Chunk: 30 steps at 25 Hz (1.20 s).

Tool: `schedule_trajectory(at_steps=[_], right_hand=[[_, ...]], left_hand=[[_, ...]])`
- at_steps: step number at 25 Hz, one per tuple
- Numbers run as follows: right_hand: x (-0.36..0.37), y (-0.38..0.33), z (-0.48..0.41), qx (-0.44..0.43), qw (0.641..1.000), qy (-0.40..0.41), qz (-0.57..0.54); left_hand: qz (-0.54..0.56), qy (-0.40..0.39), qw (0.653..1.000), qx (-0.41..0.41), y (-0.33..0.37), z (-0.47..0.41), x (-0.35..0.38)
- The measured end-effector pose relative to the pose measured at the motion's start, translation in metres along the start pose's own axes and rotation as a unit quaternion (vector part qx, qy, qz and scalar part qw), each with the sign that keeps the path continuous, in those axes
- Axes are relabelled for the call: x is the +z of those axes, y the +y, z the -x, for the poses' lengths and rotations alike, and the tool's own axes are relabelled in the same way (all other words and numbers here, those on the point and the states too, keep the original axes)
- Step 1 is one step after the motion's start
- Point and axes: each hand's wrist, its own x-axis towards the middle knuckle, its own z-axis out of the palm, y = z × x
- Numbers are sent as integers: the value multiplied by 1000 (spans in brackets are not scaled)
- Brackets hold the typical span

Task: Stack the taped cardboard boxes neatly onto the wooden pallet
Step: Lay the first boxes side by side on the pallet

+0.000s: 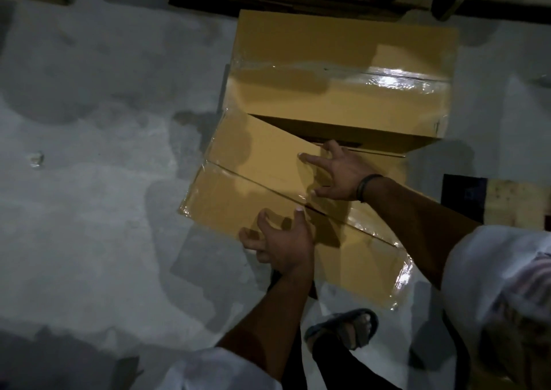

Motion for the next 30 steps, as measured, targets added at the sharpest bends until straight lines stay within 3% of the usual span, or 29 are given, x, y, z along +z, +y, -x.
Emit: schedule_trajectory(at_steps=[10,16,20,24,30], right_hand=[[-59,44,160,24,986,167,-20],[-80,128,297,148,955,255,-36],[-48,172,378,261,909,314,-81],[9,194,424,376,846,360,-113],[90,191,434,484,787,336,-184]], left_hand=[[1,-15,988,153,-22,171,0],[6,-59,954,294,-6,274,20],[-40,-113,902,415,9,320,35],[-107,-172,821,534,14,337,64],[-250,-268,715,596,20,336,127]])
